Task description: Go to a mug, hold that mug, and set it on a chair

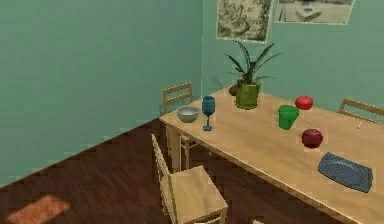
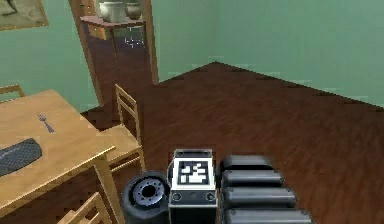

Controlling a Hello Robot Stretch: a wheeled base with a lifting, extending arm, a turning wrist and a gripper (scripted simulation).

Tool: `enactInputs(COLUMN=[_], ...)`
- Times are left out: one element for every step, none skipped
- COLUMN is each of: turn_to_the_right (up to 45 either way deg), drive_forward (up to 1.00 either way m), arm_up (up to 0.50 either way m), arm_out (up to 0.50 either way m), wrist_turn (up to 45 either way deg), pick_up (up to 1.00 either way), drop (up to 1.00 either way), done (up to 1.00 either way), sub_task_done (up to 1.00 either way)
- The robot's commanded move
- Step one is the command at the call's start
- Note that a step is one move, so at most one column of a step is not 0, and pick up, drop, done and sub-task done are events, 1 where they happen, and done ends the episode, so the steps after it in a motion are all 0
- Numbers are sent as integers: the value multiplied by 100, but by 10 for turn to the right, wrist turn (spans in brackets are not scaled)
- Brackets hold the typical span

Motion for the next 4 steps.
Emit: enactInputs(turn_to_the_right=[90, 0, -120, 0], drive_forward=[0, 15, 0, 0], arm_up=[0, 0, 0, 0], arm_out=[0, 0, 0, 30], wrist_turn=[0, 0, 0, 0], pick_up=[0, 0, 0, 0], drop=[0, 0, 0, 0], done=[0, 0, 0, 0], sub_task_done=[0, 0, 0, 0])
